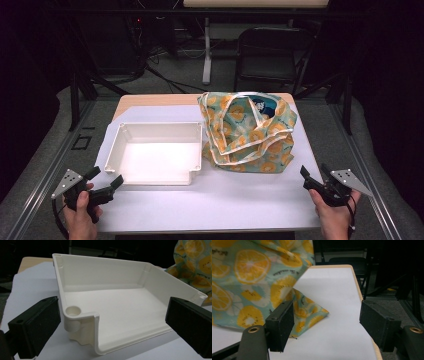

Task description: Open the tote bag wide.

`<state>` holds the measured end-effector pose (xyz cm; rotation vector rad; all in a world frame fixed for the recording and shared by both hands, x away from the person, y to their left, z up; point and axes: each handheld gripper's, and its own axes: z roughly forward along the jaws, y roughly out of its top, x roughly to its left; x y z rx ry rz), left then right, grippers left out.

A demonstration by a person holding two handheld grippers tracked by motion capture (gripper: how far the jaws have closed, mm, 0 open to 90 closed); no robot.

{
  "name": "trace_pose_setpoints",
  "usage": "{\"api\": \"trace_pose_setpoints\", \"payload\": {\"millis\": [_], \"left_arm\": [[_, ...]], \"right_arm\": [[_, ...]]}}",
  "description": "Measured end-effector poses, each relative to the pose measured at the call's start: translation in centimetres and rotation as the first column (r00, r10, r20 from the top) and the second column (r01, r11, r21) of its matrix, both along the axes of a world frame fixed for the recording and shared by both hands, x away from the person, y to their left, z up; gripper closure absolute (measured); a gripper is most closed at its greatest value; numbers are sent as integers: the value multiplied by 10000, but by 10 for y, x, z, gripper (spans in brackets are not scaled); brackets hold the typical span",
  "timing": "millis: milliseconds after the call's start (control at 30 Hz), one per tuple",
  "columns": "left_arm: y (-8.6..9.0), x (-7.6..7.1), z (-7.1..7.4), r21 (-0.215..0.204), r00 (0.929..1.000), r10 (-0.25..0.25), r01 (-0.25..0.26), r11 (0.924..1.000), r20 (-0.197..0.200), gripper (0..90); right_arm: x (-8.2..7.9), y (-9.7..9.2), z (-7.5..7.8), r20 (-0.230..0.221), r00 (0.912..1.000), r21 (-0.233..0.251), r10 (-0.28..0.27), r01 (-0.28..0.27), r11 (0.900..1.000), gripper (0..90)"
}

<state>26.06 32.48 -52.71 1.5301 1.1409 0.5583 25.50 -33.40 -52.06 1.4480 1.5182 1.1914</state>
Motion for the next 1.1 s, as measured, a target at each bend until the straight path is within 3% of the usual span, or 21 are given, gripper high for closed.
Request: {"api": "trace_pose_setpoints", "payload": {"millis": [100, 133, 200, 267, 400, 467, 567, 633, 667, 700, 733, 767, 833, 900, 967, 1000, 1100], "left_arm": [[-7, -1, 3, 233, 10000, -64, 63, 9997, 53, 0], [-12, -1, 8, 99, 9998, -197, 197, 9998, 90, 0], [-15, -2, 11, 114, 9996, -231, 230, 9997, 148, 0], [-26, -2, 20, 375, 9985, -397, 383, 9986, 371, 0], [-38, 2, 28, 400, 9962, -711, 691, 9968, 494, 0], [-55, 8, 35, 332, 9932, -1063, 1048, 9939, 478, 0], [-68, 15, 41, 290, 9903, -1298, 1285, 9913, 485, 0], [-82, 23, 47, 377, 9865, -1524, 1503, 9879, 593, 4], [-95, 30, 52, 409, 9835, -1675, 1650, 9854, 678, 11], [-95, 30, 52, 409, 9835, -1675, 1650, 9854, 678, 13], [-104, 35, 55, 379, 9803, -1832, 1809, 9828, 737, 19], [-109, 38, 57, 393, 9786, -1918, 1893, 9811, 748, 19], [-133, 48, 62, 507, 9801, -1858, 1825, 9819, 696, 57], [-139, 51, 62, 567, 9796, -1893, 1856, 9810, 673, 85], [-150, 54, 61, 546, 9757, -2099, 2066, 9769, 626, 104], [-157, 56, 60, 462, 9724, -2260, 2236, 9736, 577, 104], [-169, 61, 57, 268, 9650, -2598, 2590, 9655, 347, 137]], "right_arm": [[1, 5, 7, 78, 9997, 98, 248, -248, 9996, 303], [0, 10, 13, 334, 9984, 144, 458, -463, 9988, 336], [1, 13, 17, 420, 9973, 152, 606, -613, 9980, 339], [0, 23, 29, 614, 9934, -102, 964, -960, 9953, 344], [0, 31, 40, 843, 9898, -297, 1147, -1126, 9932, 358], [0, 39, 53, 1059, 9850, -721, 1364, -1292, 9890, 363], [0, 45, 61, 1212, 9808, -789, 1525, -1437, 9865, 370], [0, 52, 70, 1407, 9743, -712, 1759, -1672, 9833, 382], [1, 60, 77, 1541, 9669, -692, 2033, -1947, 9784, 408], [1, 60, 77, 1541, 9669, -692, 2033, -1947, 9784, 408], [3, 69, 83, 1634, 9575, -785, 2376, -2274, 9706, 415], [3, 69, 83, 1634, 9575, -785, 2376, -2274, 9706, 415], [8, 82, 90, 1770, 9457, -1041, 2726, -2574, 9607, 432], [10, 86, 92, 1784, 9434, -1057, 2796, -2642, 9587, 431], [15, 95, 96, 1848, 9341, -1101, 3056, -2893, 9509, 402], [15, 95, 96, 1848, 9341, -1101, 3056, -2893, 9509, 402], [22, 108, 100, 1930, 9199, -1202, 3414, -3231, 9387, 349]]}}
